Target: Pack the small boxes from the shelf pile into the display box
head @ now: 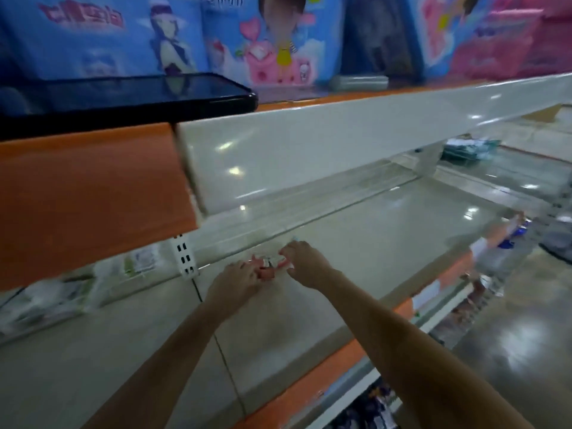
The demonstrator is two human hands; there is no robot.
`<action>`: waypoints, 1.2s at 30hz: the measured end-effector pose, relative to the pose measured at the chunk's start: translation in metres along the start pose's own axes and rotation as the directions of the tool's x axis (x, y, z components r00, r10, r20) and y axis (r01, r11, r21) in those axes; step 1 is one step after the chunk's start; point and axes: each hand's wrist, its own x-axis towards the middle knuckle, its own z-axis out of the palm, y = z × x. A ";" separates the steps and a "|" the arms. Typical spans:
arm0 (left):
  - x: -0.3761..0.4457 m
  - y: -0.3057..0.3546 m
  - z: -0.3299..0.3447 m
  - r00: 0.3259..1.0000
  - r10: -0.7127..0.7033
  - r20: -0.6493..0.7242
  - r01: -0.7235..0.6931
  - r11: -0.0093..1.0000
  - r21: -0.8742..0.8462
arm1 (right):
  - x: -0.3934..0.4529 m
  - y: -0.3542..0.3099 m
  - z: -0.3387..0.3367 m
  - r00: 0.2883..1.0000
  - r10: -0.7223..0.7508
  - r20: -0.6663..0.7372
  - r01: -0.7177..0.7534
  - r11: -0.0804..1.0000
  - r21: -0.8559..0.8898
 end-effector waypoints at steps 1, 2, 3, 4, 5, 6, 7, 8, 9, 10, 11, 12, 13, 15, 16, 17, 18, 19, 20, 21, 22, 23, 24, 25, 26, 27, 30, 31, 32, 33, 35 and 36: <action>0.002 0.003 0.001 0.999 -0.036 -0.009 0.036 0.999 -0.013 | 0.010 0.004 0.002 0.998 -0.057 0.022 0.058 0.997 -0.041; 0.005 0.005 0.001 0.998 -0.055 -0.019 0.055 0.998 -0.002 | 0.018 0.007 0.005 0.993 -0.106 0.046 0.110 0.990 -0.088; 0.007 0.007 0.002 0.996 -0.076 -0.036 0.077 0.997 0.021 | 0.025 0.010 0.008 0.987 -0.147 0.063 0.154 0.979 -0.136; 0.008 0.008 0.002 0.993 -0.108 -0.049 0.109 0.994 0.019 | 0.029 0.012 0.011 0.983 -0.170 0.063 0.178 0.972 -0.154; 0.008 0.011 0.002 0.989 -0.139 -0.054 0.140 0.990 0.004 | 0.032 0.013 0.013 0.981 -0.188 0.044 0.192 0.970 -0.146; 0.009 0.012 0.004 0.986 -0.155 -0.062 0.155 0.988 0.005 | 0.034 0.015 0.015 0.978 -0.205 0.023 0.207 0.969 -0.132; 0.009 0.013 0.006 0.985 -0.157 -0.075 0.158 0.987 0.018 | 0.036 0.017 0.015 0.974 -0.227 0.000 0.226 0.967 -0.122; 0.009 0.014 0.009 0.984 -0.159 -0.083 0.161 0.987 0.025 | 0.037 0.019 0.016 0.968 -0.251 -0.013 0.247 0.961 -0.122; 0.008 0.015 0.012 0.984 -0.155 -0.084 0.158 0.987 0.038 | 0.037 0.021 0.015 0.961 -0.275 -0.026 0.270 0.955 -0.125; 0.007 0.017 0.013 0.984 -0.160 -0.074 0.163 0.985 0.046 | 0.037 0.023 0.015 0.956 -0.293 -0.031 0.288 0.951 -0.112; 0.006 0.017 0.014 0.983 -0.169 -0.074 0.173 0.984 0.050 | 0.035 0.024 0.015 0.952 -0.305 -0.039 0.302 0.950 -0.076; 0.003 0.018 0.015 0.977 -0.196 -0.090 0.198 0.980 0.016 | 0.032 0.025 0.015 0.948 -0.315 -0.049 0.314 0.949 -0.016; 0.000 0.018 0.015 0.967 -0.229 -0.111 0.226 0.973 -0.044 | 0.029 0.025 0.016 0.949 -0.310 -0.059 0.314 0.946 0.084; -0.014 0.018 0.013 0.939 -0.311 -0.147 0.283 0.942 -0.183 | 0.021 0.023 0.016 0.955 -0.287 -0.080 0.298 0.909 0.291; -0.024 0.016 0.011 0.927 -0.343 -0.150 0.303 0.922 -0.241 | 0.017 0.020 0.015 0.953 -0.289 -0.091 0.302 0.881 0.365; -0.036 0.012 0.009 0.922 -0.353 -0.157 0.299 0.910 -0.287 | 0.014 0.015 0.015 0.946 -0.306 -0.107 0.322 0.848 0.420; -0.048 0.007 0.007 0.920 -0.352 -0.174 0.286 0.904 -0.319 | 0.011 0.009 0.014 0.938 -0.328 -0.110 0.339 0.812 0.475; -0.063 0.002 0.003 0.913 -0.356 -0.197 0.278 0.900 -0.337 | 0.007 0.000 0.013 0.932 -0.350 -0.088 0.341 0.771 0.538; -0.078 -0.004 -0.002 0.902 -0.373 -0.216 0.285 0.892 -0.351 | 0.003 -0.011 0.013 0.928 -0.371 -0.035 0.314 0.730 0.606; -0.094 -0.010 -0.006 0.883 -0.409 -0.231 0.306 0.875 -0.375 | 0.000 -0.025 0.013 0.919 -0.392 0.032 0.271 0.690 0.671; -0.111 -0.017 -0.009 0.856 -0.458 -0.240 0.339 0.848 -0.407 | -0.003 -0.041 0.013 0.909 -0.406 0.094 0.220 0.660 0.719; -0.130 -0.023 -0.013 0.823 -0.513 -0.244 0.375 0.813 -0.445 | -0.007 -0.059 0.014 0.896 -0.423 0.137 0.183 0.631 0.754; -0.149 -0.030 -0.016 0.785 -0.567 -0.248 0.410 0.776 -0.479 | -0.011 -0.078 0.015 0.881 -0.444 0.162 0.158 0.600 0.784; -0.168 -0.038 -0.018 0.752 -0.610 -0.250 0.435 0.744 -0.506 | -0.015 -0.099 0.016 0.864 -0.473 0.174 0.147 0.567 0.811; -0.190 -0.045 -0.021 0.724 -0.643 -0.251 0.456 0.718 -0.525 | -0.022 -0.121 0.016 0.843 -0.507 0.181 0.147 0.542 0.828; -0.211 -0.053 -0.024 0.698 -0.672 -0.247 0.474 0.692 -0.544 | -0.029 -0.143 0.016 0.820 -0.542 0.185 0.155 0.522 0.839; -0.281 -0.077 -0.033 0.597 -0.760 -0.257 0.497 0.602 -0.625 | -0.053 -0.215 0.018 0.765 -0.616 0.191 0.178 0.486 0.856; -0.306 -0.085 -0.038 0.564 -0.781 -0.269 0.506 0.584 -0.635 | -0.062 -0.240 0.020 0.751 -0.630 0.195 0.184 0.485 0.855; -0.331 -0.093 -0.044 0.539 -0.793 -0.284 0.517 0.577 -0.632 | -0.070 -0.265 0.021 0.738 -0.645 0.199 0.191 0.482 0.855; -0.357 -0.102 -0.049 0.521 -0.800 -0.299 0.518 0.575 -0.633 | -0.079 -0.291 0.023 0.722 -0.661 0.202 0.195 0.475 0.858; -0.406 -0.117 -0.063 0.483 -0.803 -0.349 0.482 0.576 -0.660 | -0.097 -0.341 0.028 0.691 -0.693 0.203 0.195 0.450 0.871; -0.430 -0.125 -0.070 0.455 -0.808 -0.373 0.474 0.575 -0.667 | -0.106 -0.366 0.030 0.675 -0.710 0.200 0.194 0.433 0.880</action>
